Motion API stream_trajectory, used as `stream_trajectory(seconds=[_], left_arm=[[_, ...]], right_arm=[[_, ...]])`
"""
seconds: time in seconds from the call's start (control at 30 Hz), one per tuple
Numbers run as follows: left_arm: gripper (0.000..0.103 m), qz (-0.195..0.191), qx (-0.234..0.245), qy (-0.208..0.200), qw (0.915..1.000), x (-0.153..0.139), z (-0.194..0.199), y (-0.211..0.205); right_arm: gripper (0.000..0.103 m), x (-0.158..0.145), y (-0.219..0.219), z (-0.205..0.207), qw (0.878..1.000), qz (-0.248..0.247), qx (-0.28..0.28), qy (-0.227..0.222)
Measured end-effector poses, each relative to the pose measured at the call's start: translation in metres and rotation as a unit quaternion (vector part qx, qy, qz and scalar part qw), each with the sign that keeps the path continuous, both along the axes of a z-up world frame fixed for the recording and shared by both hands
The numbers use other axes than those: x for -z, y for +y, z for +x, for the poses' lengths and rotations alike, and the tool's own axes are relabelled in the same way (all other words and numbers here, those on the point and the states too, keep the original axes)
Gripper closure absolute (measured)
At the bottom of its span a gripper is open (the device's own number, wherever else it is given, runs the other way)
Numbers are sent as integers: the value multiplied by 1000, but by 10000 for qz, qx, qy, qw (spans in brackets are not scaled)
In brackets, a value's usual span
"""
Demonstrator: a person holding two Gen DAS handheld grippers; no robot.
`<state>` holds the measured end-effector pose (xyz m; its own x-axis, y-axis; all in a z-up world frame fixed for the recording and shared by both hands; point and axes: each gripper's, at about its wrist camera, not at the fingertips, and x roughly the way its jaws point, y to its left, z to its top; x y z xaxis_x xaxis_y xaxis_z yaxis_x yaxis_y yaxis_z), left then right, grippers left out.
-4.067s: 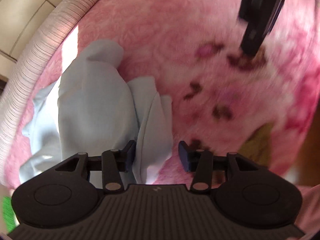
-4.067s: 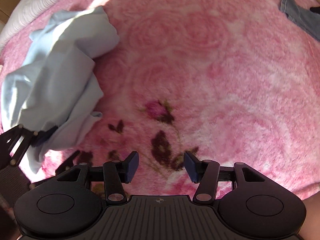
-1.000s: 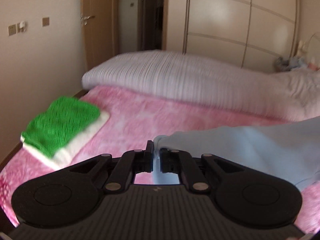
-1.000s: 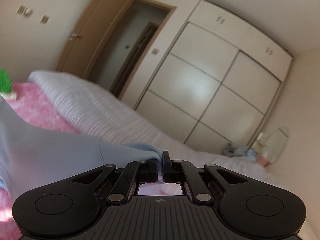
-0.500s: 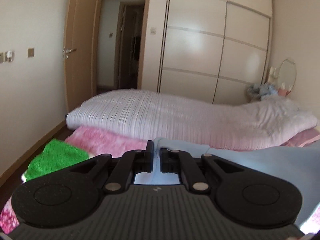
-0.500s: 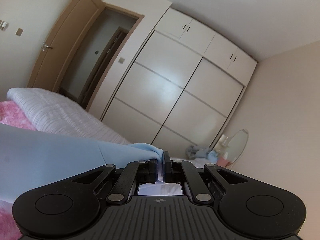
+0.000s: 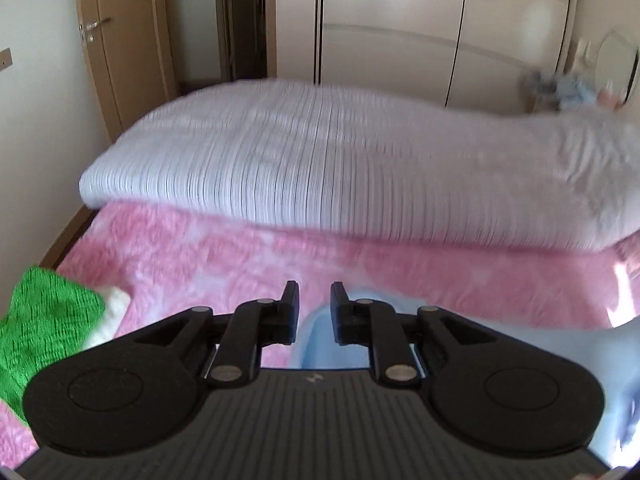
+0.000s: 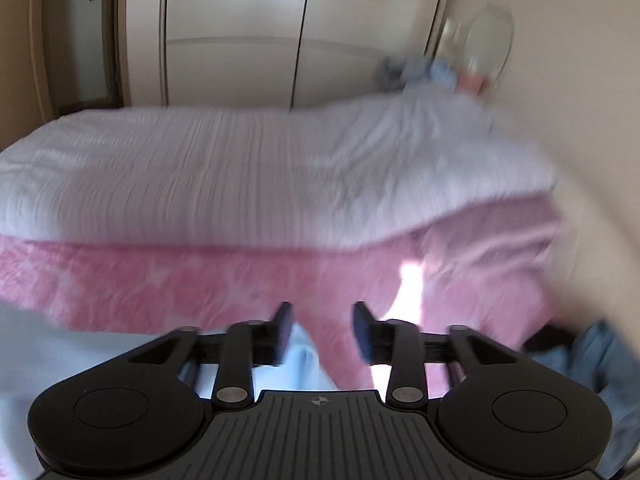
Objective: Fold clothes
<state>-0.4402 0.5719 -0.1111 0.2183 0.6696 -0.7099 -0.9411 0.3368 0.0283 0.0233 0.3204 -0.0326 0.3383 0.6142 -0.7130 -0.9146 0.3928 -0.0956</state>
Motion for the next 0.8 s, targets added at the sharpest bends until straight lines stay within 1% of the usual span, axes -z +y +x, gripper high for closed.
stream_trajectory(seconds=[0.03, 0.07, 0.1, 0.17, 0.2, 0.3, 0.37, 0.4, 0.47, 0.5, 0.6, 0.7, 0.8], left_arm=[[82, -69, 1, 137, 9999, 12, -2, -7], [78, -161, -7, 278, 9995, 25, -6, -16], [77, -253, -16, 420, 9988, 38, -10, -25], [77, -582, -94, 613, 9964, 64, -18, -46], [77, -804, -131, 605, 9948, 76, -22, -58], [77, -1510, -167, 460, 9873, 112, -41, -88], [77, -1932, -137, 372, 9804, 133, -51, -110], [75, -2129, -116, 295, 9766, 144, -56, -118], [74, -2477, -63, 149, 9687, 164, -63, -137], [73, -2615, -54, 92, 9651, 174, -64, -145], [71, -2921, 3, -89, 9563, 201, -65, -165], [69, -3024, -53, -209, 9529, 227, -64, -178], [69, -3136, -219, -269, 9489, 248, -65, -174]], right_arm=[[54, 9, -6, 1, 9999, -17, 17, 139], [53, 20, -17, -1, 9996, -79, -6, 253], [53, 31, -28, -4, 9992, -149, -22, 357], [53, 55, -58, -9, 9983, -395, 30, 438], [53, 69, -76, -13, 9973, -550, 102, 478], [53, 113, -103, -18, 9900, -952, 625, 828], [53, 141, -124, -20, 9798, -1052, 1019, 1362], [53, 155, -133, -18, 9735, -1107, 1153, 1633], [53, 180, -146, -23, 9608, -1251, 1327, 2088], [53, 193, -151, -27, 9551, -1315, 1329, 2299], [53, 223, -148, -29, 9436, -1384, 1313, 2706], [53, 248, -142, -36, 9336, -1357, 1159, 3109], [53, 267, -136, -42, 9320, -1255, 883, 3283]])
